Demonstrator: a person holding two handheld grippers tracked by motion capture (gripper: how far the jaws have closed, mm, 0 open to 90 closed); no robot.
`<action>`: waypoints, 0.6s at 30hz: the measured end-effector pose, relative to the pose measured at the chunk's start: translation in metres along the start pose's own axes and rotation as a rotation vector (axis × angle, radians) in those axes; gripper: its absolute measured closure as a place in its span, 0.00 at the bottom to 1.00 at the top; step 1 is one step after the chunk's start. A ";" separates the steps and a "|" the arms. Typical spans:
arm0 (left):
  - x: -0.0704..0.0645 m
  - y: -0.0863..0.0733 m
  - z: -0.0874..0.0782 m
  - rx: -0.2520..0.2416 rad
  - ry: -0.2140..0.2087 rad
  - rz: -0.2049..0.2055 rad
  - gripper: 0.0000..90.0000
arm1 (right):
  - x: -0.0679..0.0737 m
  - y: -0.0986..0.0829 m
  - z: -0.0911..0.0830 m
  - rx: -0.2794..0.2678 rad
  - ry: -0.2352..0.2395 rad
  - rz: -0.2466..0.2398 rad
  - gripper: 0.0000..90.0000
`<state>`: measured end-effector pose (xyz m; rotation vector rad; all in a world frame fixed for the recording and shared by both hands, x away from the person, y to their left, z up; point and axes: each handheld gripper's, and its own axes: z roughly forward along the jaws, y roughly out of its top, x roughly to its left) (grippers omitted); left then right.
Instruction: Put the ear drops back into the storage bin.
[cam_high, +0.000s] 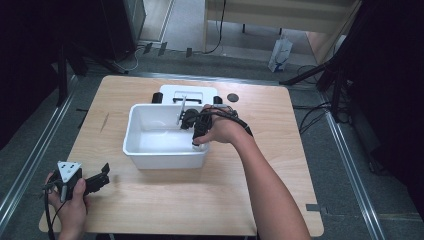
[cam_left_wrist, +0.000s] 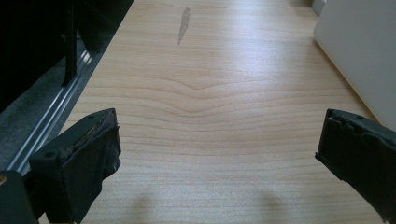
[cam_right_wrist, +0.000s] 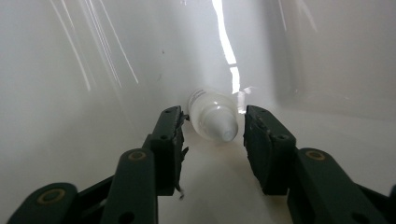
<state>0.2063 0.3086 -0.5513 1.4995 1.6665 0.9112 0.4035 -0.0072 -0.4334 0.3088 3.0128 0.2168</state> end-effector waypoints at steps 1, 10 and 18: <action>0.000 0.000 0.000 0.000 0.000 0.000 0.00 | 0.000 0.000 -0.002 -0.007 0.000 0.011 0.65; 0.000 0.000 0.000 -0.002 0.001 0.001 0.00 | -0.002 -0.002 -0.029 -0.073 -0.026 0.081 0.42; 0.000 0.000 0.000 -0.003 0.000 0.002 0.00 | 0.006 -0.003 -0.050 -0.072 -0.102 0.107 0.04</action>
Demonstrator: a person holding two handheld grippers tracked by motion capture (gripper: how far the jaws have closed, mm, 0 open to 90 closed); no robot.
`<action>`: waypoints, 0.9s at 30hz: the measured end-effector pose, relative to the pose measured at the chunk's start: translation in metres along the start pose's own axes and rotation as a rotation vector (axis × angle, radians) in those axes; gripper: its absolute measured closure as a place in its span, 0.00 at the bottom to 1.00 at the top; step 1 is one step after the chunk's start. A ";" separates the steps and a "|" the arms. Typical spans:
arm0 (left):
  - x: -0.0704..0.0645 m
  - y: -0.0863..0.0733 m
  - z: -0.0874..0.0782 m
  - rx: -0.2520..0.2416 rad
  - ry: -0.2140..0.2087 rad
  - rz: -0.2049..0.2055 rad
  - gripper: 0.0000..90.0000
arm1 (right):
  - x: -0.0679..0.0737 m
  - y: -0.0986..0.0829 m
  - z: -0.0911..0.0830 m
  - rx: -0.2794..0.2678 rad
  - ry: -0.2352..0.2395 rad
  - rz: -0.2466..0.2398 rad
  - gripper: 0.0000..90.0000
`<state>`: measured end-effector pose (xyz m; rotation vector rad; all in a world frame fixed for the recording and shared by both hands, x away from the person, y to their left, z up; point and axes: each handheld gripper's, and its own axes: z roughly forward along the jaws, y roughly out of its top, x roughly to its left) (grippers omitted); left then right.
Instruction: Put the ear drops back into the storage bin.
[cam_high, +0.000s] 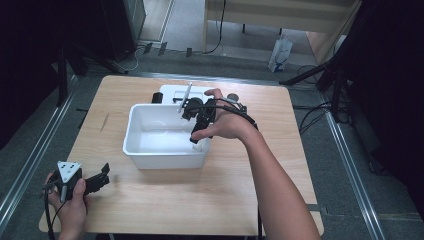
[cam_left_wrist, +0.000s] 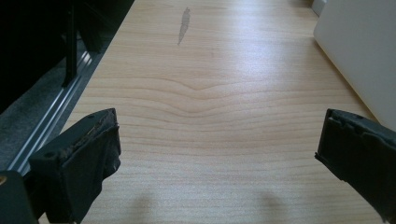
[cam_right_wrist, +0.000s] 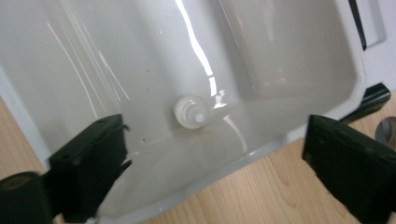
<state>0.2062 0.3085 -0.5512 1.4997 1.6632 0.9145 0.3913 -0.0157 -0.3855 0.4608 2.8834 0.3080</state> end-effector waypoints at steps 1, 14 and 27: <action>0.000 0.000 0.000 0.000 0.000 0.000 0.00 | 0.001 -0.001 -0.001 0.004 -0.004 0.011 0.00; -0.001 0.000 0.000 -0.001 0.004 0.003 0.00 | -0.005 -0.034 -0.017 -0.019 -0.048 0.061 0.00; -0.001 0.000 0.000 0.001 0.008 0.004 0.00 | -0.011 -0.079 -0.017 -0.035 -0.084 0.111 0.00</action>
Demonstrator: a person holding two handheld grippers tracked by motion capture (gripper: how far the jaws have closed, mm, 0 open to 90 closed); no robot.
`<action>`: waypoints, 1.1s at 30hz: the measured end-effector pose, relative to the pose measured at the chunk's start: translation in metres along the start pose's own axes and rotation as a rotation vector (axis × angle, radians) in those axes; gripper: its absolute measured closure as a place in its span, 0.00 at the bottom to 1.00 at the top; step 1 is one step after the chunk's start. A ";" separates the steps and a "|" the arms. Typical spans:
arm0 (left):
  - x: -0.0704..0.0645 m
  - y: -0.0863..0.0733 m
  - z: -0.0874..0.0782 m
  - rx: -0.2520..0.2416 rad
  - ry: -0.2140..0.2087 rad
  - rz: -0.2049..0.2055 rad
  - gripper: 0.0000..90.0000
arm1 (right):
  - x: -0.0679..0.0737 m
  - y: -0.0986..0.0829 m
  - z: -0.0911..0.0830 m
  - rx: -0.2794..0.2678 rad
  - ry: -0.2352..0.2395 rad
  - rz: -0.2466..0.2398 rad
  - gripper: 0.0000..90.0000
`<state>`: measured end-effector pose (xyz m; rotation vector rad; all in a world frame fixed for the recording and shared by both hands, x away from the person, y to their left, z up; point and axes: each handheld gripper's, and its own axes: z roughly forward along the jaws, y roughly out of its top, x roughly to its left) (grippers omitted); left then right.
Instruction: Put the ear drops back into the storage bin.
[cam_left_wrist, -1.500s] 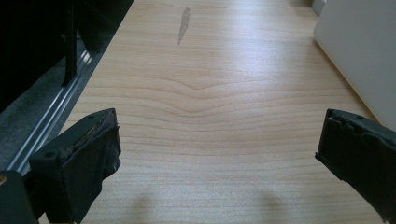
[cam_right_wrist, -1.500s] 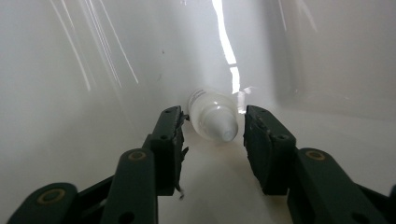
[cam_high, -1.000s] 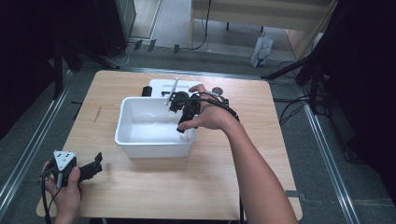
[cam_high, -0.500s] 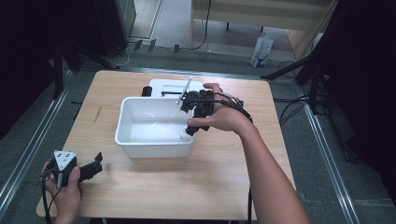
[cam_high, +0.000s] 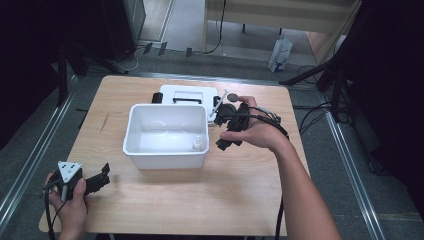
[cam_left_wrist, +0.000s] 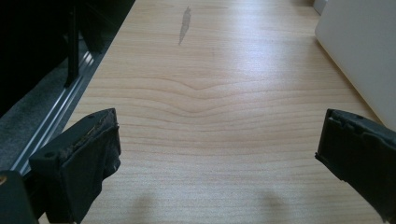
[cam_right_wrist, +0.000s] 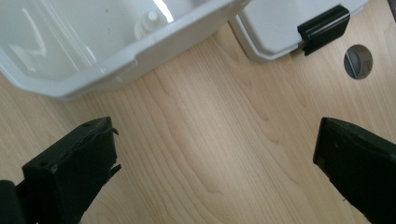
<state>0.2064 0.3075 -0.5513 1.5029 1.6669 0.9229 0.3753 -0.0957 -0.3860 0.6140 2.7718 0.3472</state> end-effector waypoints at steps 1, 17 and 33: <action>0.000 0.000 0.000 0.000 0.000 0.000 0.00 | 0.000 -0.003 0.000 -0.001 -0.001 0.005 0.00; 0.000 0.000 0.000 -0.002 0.005 -0.001 0.00 | -0.008 -0.058 0.010 0.014 -0.002 0.072 0.00; -0.001 0.000 0.000 0.002 0.005 0.008 0.00 | -0.008 -0.125 0.031 0.032 0.000 0.180 0.00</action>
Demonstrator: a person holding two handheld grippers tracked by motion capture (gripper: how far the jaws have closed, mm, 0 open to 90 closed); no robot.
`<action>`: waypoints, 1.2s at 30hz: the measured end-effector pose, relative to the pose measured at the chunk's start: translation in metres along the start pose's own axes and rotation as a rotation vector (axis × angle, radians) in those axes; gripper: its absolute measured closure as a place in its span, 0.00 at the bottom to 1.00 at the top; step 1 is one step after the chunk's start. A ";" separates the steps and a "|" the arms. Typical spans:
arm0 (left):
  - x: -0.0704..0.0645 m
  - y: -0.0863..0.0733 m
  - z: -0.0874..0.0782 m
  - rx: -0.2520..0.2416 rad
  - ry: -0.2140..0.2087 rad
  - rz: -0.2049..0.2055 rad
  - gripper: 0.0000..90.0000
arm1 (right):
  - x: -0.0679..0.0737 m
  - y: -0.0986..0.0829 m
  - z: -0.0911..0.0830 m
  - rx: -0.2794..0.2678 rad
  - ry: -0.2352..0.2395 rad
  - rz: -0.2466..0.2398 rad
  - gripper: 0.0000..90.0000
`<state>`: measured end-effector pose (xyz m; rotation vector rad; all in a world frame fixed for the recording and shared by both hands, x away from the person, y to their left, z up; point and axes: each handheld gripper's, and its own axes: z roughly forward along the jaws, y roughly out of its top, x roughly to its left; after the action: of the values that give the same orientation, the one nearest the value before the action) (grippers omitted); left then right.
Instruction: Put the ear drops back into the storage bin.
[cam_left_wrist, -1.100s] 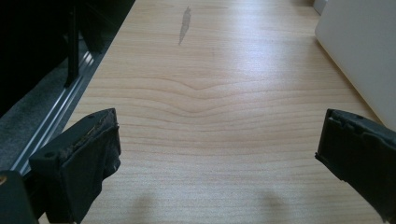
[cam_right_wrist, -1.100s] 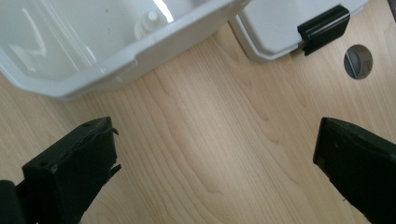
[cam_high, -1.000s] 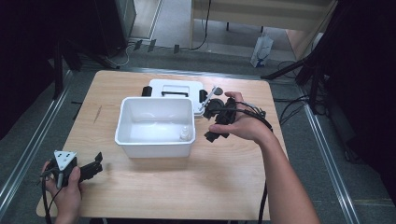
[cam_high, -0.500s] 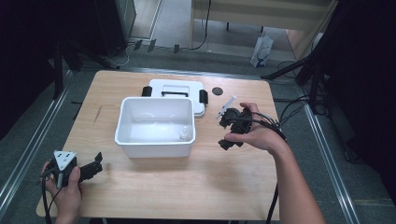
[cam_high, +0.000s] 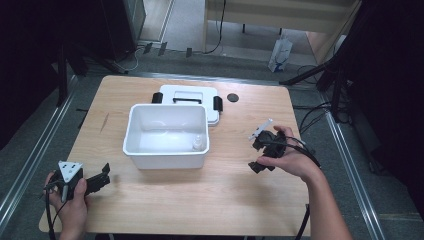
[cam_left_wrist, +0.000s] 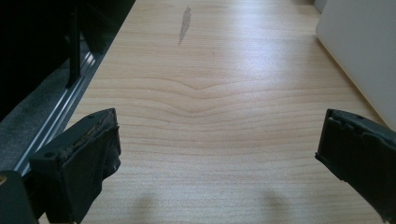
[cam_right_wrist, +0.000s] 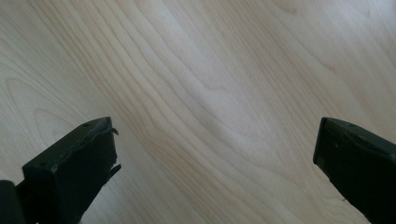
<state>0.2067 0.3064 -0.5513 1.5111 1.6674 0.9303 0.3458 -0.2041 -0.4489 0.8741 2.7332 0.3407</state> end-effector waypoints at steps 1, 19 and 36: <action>0.000 0.000 0.000 -0.001 0.001 0.001 0.00 | -0.001 -0.005 0.002 0.001 -0.001 0.001 0.00; -0.001 0.000 0.000 -0.003 0.009 0.000 0.00 | -0.001 -0.077 0.019 -0.100 -0.012 0.077 0.00; -0.001 0.000 0.000 -0.002 0.014 0.006 0.00 | 0.014 -0.166 0.039 -0.412 -0.009 0.313 0.00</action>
<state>0.2064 0.3055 -0.5511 1.5120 1.6722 0.9481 0.2583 -0.3218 -0.5364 1.1668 2.3781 0.9167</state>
